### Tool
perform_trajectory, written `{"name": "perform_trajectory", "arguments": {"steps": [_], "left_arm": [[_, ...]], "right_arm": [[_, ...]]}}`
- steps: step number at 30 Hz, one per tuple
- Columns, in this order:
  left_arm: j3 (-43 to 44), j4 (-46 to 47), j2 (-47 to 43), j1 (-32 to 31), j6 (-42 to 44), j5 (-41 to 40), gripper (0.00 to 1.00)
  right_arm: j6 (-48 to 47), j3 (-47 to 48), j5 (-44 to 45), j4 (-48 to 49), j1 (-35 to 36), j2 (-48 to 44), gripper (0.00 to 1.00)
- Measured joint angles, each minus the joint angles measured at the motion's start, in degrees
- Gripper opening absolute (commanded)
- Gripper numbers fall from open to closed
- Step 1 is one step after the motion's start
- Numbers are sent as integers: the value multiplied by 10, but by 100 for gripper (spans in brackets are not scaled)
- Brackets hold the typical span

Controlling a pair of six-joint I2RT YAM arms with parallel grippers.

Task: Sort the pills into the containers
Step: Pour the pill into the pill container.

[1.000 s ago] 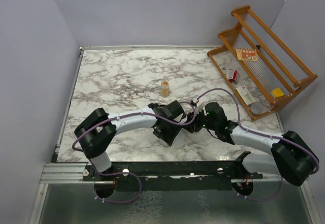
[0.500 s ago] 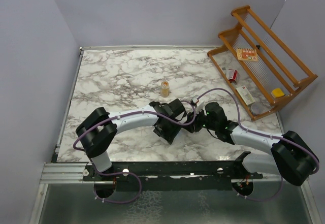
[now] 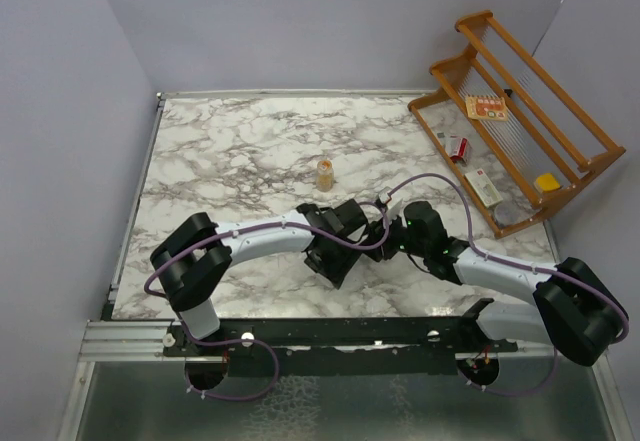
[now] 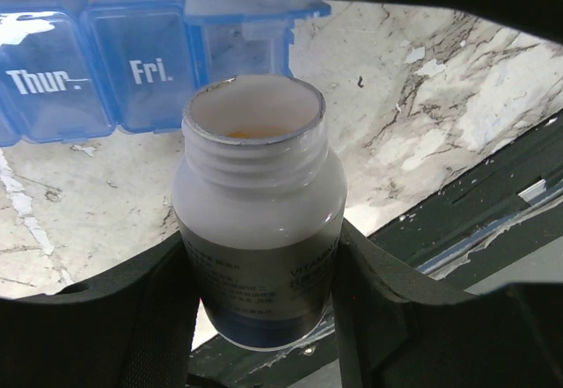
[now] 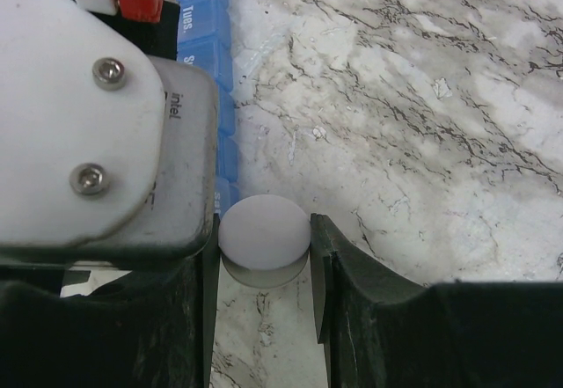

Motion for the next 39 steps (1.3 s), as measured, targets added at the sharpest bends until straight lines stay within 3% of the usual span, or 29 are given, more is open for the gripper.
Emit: {"name": "perform_trajectory", "arguments": {"steps": [39], "left_arm": [[6,-15,19,7,14,-5,0]], "right_arm": [[-3,1,0,-2,0,0,1]]}}
